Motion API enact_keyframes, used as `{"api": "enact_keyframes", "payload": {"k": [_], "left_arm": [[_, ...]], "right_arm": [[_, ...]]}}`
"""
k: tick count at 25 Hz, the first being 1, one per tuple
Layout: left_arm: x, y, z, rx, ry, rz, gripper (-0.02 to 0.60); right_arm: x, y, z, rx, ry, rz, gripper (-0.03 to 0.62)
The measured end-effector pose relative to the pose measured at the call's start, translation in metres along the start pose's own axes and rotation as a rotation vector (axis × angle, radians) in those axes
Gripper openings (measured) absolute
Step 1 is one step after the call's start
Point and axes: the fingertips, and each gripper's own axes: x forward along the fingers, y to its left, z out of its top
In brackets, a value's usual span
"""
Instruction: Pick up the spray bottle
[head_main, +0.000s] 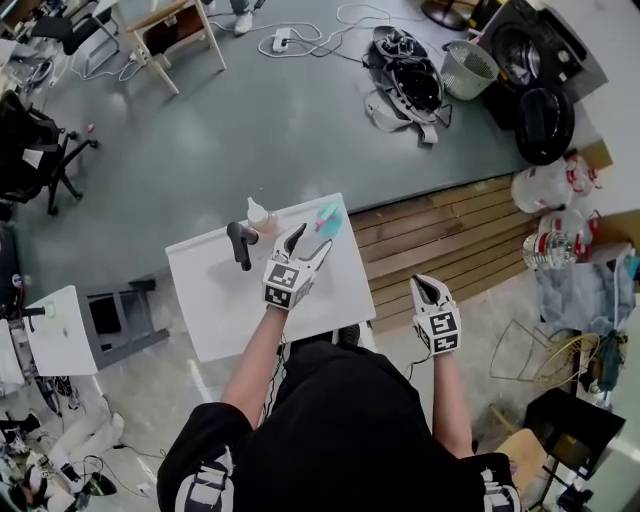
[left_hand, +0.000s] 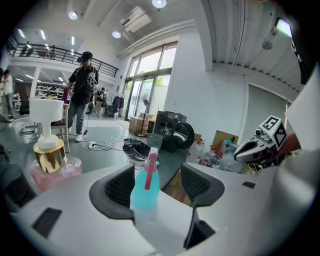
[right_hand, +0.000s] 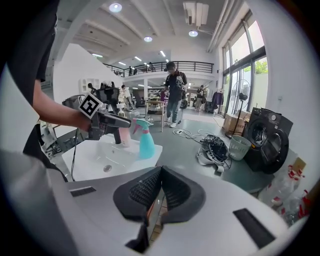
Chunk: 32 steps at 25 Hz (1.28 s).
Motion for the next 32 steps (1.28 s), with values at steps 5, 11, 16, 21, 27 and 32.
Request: {"api": "enact_keyframes", "payload": {"k": [5,11,16,21,27,32], "left_arm": [[0.017,0.008,-0.001,0.010,0.011,-0.004,0.279],[0.036,0.009,0.006,0.004,-0.002,-0.024,0.279],[0.050,0.012,0.010,0.028,0.001,-0.036,0.279],[0.057,0.015,0.013,0.054,0.001,-0.036,0.279],[0.062,0.015,0.019,0.084,0.005,-0.049,0.272],[0.063,0.020,0.021,0.089,0.001,-0.041,0.186]], "right_arm": [[0.000,-0.005,-0.002,0.005,0.012,-0.018,0.017],[-0.005,-0.008,-0.007,0.004,0.039,-0.038,0.017],[-0.007,-0.012,-0.010,0.017,0.045,-0.055,0.017],[-0.004,-0.013,-0.011,0.020,0.051,-0.064,0.017],[-0.001,-0.013,-0.010,0.015,0.058,-0.066,0.017],[0.001,-0.013,-0.010,0.029,0.065,-0.067,0.017]]}}
